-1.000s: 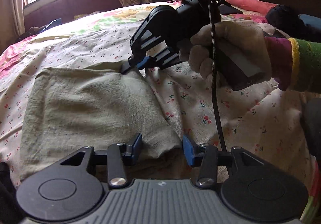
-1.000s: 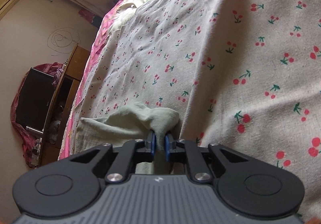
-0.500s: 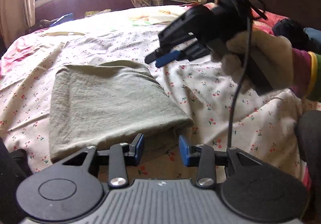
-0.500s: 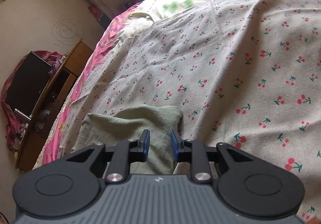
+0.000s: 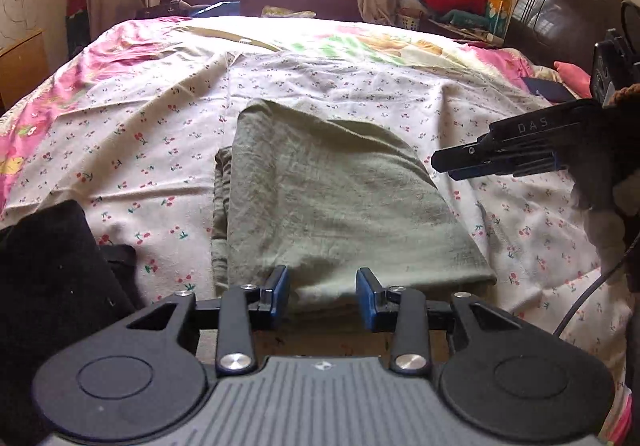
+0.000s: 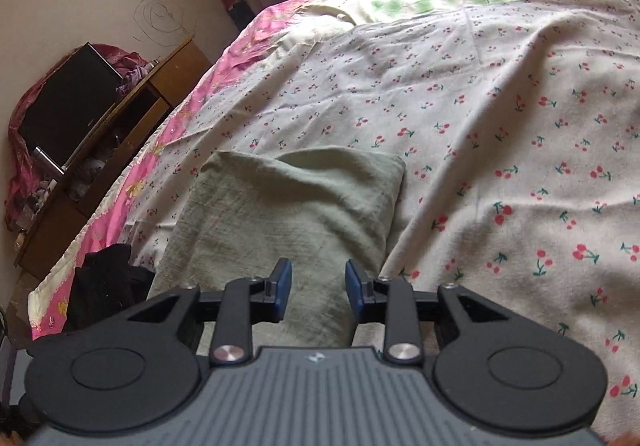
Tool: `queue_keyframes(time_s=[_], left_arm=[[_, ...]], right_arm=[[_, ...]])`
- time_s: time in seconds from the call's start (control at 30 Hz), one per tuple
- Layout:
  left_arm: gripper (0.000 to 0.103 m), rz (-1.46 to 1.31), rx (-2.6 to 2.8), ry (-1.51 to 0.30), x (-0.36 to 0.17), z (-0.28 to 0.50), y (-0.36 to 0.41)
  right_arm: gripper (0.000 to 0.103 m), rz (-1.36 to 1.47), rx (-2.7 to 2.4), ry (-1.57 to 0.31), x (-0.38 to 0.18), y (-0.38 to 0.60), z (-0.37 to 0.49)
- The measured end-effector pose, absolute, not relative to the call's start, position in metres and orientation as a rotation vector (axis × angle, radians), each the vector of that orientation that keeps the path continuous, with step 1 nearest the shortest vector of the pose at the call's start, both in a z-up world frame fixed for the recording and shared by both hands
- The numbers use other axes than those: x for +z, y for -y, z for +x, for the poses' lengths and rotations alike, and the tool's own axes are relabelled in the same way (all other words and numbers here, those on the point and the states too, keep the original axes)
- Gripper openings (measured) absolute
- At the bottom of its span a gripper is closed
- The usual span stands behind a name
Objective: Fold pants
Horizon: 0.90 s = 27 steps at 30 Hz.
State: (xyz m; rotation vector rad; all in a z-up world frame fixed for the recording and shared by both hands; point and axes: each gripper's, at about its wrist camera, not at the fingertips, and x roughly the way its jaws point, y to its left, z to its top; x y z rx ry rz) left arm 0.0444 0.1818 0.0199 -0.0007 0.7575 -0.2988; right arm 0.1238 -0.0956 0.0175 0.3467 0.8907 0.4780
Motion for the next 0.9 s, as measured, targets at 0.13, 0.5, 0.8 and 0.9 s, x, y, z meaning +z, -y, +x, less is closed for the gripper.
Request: queue_keyframes(time_s=[0.13, 0.5, 0.8, 0.9], left_arm=[[0.051, -0.041, -0.314, -0.736, 0.018, 0.077, -0.182], [0.074, 0.000, -0.146, -0.800, -0.013, 0.120, -0.209], [0.077, -0.012, -0.156, -0.866, -0.014, 0.139, -0.205], [0.079, -0.071, -0.168, -0.881, -0.019, 0.142, -0.213]], right_arm=[[0.045, 0.456, 0.441, -0.926, 0.000, 0.102, 0.146], [0.046, 0.426, 0.456, -0.954, -0.016, 0.099, 0.140], [0.049, 0.411, 0.477, -0.963, -0.013, 0.092, 0.137], [0.049, 0.496, 0.471, -1.009, -0.030, 0.095, 0.144]])
